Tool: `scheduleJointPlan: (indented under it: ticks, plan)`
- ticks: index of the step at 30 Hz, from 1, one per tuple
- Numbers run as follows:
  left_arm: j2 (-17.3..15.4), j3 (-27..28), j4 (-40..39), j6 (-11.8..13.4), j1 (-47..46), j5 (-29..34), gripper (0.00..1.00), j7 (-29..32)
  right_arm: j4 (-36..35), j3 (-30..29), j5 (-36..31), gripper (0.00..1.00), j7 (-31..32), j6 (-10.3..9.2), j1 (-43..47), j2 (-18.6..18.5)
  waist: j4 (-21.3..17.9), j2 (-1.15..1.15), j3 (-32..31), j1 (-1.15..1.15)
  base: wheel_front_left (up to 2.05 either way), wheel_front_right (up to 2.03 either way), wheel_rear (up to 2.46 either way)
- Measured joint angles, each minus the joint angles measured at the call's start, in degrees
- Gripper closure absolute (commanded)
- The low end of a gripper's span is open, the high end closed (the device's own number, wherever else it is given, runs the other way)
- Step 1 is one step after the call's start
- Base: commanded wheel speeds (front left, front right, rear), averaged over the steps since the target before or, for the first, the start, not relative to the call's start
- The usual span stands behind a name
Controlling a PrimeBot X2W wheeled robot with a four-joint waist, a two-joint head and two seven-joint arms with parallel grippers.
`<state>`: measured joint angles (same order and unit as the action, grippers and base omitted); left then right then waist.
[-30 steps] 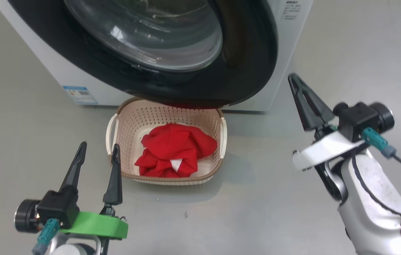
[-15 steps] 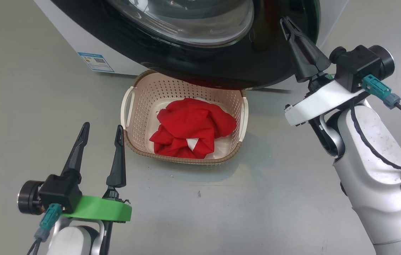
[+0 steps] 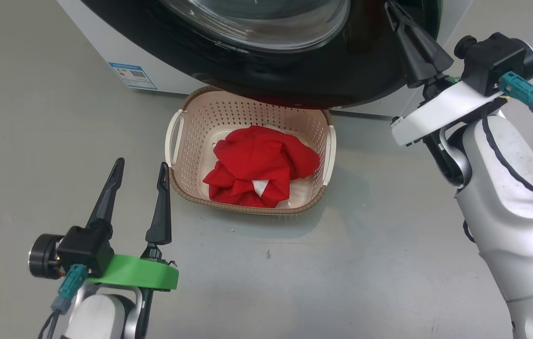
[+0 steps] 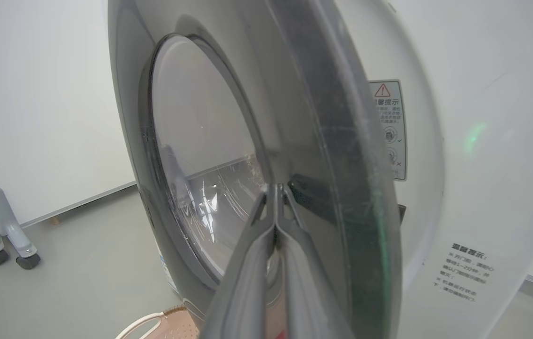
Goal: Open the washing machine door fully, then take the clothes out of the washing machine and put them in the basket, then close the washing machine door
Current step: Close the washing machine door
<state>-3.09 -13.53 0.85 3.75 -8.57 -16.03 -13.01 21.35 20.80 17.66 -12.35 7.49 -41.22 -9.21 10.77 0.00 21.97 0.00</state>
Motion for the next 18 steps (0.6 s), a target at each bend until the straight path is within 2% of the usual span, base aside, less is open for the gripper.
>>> scheduleJointPlan:
  ticks: [18]
  plan:
    - [0.3, -1.3, 1.2, -0.1, -1.7, 0.0, 0.00, -0.7, 8.5, -1.3, 1.6, 1.00, -0.2, 0.01, -9.0, -2.6, 1.7, 0.00, 1.8, 0.00, 0.00, 0.00, 0.00]
